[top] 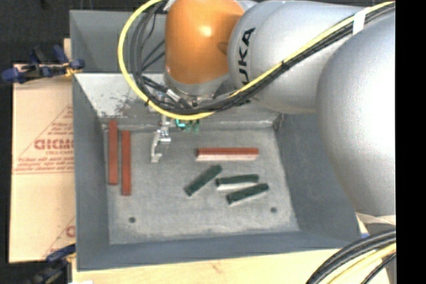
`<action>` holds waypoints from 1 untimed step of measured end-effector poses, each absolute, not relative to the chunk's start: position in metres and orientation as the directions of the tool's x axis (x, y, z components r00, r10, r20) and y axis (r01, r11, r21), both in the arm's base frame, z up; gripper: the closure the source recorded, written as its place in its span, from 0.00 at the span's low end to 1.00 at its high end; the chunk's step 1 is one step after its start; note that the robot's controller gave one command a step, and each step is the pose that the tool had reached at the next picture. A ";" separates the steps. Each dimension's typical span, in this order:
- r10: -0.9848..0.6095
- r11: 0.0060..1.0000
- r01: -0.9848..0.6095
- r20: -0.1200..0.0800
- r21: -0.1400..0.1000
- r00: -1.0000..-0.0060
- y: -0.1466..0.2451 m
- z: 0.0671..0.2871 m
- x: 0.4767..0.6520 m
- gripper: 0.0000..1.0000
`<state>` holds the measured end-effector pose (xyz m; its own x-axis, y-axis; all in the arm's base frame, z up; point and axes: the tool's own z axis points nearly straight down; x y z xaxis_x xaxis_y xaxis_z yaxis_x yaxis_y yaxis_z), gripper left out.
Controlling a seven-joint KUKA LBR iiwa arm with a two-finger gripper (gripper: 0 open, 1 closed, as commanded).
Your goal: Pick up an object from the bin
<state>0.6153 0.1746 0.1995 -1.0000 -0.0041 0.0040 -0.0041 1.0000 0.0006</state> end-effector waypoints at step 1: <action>-0.001 1.000 -0.001 -0.004 0.002 -1.000 0.174 0.205 0.617 0.00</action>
Offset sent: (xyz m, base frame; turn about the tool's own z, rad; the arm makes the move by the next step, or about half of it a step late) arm -0.0254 -0.0846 -0.0303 0.1035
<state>0.6168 0.1738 0.2045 -1.0000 -0.0012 -0.0035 -0.0012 1.0000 0.0019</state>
